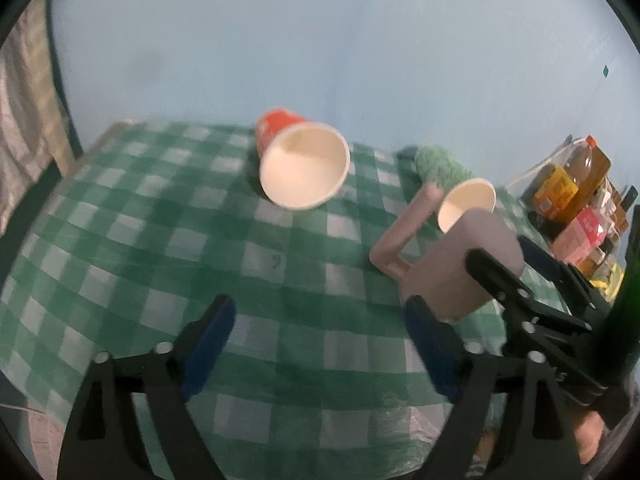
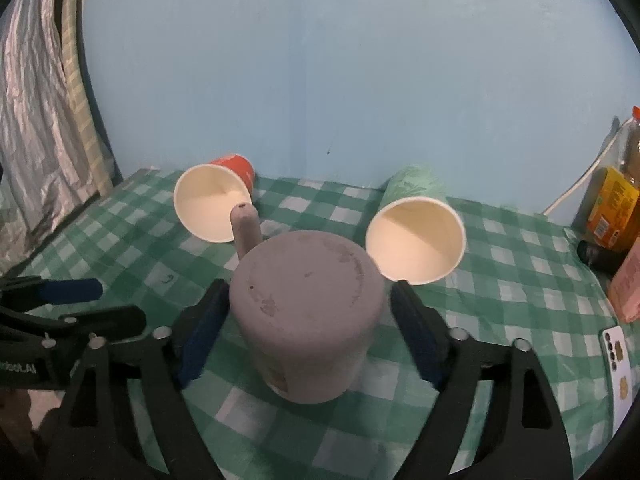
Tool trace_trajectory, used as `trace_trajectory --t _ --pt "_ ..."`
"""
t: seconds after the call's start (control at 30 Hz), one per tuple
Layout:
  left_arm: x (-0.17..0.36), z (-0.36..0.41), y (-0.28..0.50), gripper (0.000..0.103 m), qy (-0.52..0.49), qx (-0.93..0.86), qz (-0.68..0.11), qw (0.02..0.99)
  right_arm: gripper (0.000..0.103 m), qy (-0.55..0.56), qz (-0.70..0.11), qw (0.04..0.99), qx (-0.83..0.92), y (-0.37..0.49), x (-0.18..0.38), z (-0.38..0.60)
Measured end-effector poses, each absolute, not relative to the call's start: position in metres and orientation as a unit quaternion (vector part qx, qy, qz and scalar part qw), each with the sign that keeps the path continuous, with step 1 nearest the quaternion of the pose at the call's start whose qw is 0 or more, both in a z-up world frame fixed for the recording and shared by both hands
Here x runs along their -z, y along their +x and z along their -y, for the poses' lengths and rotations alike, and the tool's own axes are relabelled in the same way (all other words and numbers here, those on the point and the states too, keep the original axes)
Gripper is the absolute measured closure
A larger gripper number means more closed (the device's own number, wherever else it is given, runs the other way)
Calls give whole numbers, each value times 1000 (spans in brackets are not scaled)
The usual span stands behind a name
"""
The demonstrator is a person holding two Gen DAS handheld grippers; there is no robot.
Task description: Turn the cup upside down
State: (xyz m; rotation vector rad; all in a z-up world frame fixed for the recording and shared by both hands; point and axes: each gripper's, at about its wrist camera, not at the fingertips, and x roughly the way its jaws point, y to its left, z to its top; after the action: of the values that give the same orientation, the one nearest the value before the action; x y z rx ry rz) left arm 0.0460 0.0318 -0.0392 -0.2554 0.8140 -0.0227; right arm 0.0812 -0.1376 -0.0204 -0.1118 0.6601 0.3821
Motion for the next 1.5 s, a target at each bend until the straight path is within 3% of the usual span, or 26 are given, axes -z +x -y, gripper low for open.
trace_trajectory --t 0.17,0.3,0.67,1.5 --pt "17 -26 25 11 -99 -3 -344 934 15 -36 -322 930 -174 71 3 152" --pt "1 -19 9 1 -82 -9 -301 950 12 -23 -319 933 -165 59 -10 164" --pt "-24 8 -17 1 -47 -1 -235 971 12 4 -306 941 -143 26 -29 196" --pt "-13 29 -25 1 -16 8 -242 970 12 -3 -313 941 -129 11 -24 210"
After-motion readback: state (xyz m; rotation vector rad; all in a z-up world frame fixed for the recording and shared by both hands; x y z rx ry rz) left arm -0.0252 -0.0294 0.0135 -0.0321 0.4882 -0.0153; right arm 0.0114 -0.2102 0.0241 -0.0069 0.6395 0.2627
